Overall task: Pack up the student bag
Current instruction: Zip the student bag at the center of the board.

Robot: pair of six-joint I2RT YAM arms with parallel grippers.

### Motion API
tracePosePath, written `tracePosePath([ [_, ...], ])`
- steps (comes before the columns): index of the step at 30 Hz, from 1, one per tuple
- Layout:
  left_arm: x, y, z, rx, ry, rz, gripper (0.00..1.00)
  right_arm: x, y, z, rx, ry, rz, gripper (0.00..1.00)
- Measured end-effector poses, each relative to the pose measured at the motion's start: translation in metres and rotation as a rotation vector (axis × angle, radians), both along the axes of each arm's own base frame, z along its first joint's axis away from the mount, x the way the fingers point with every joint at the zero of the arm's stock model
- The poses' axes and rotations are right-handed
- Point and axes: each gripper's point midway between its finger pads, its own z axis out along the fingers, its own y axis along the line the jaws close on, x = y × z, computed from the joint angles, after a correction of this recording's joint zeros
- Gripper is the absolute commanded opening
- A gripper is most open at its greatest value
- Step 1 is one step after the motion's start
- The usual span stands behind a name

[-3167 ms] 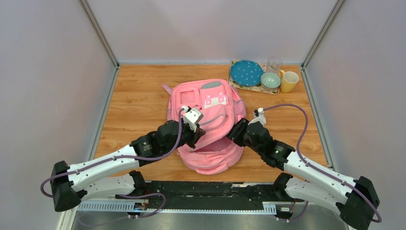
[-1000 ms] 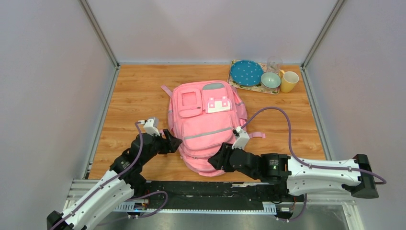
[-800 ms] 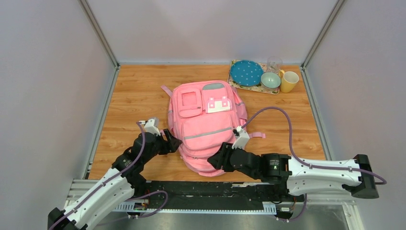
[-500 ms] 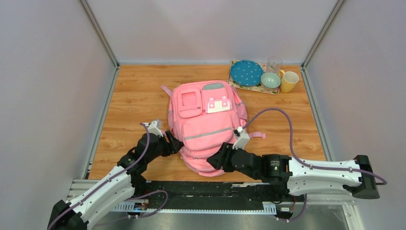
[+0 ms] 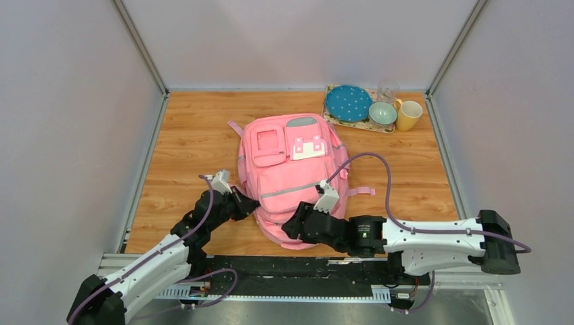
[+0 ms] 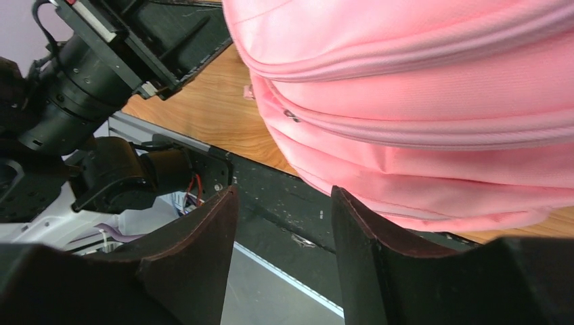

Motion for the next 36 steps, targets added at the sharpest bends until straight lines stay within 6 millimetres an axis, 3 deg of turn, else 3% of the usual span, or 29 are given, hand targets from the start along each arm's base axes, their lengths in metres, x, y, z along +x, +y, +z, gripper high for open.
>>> tracePosePath([
  [9,-0.003,-0.009,0.006,-0.035,-0.010,-0.055,0.00,0.006,0.035,0.017,0.022,0.039,-0.050,0.55],
  [28,-0.011,-0.021,0.018,-0.049,-0.040,-0.160,0.00,0.012,0.051,-0.001,-0.020,0.144,-0.199,0.53],
  [36,-0.013,-0.022,0.021,-0.056,-0.051,-0.173,0.00,0.021,0.041,-0.030,-0.132,0.179,-0.279,0.48],
])
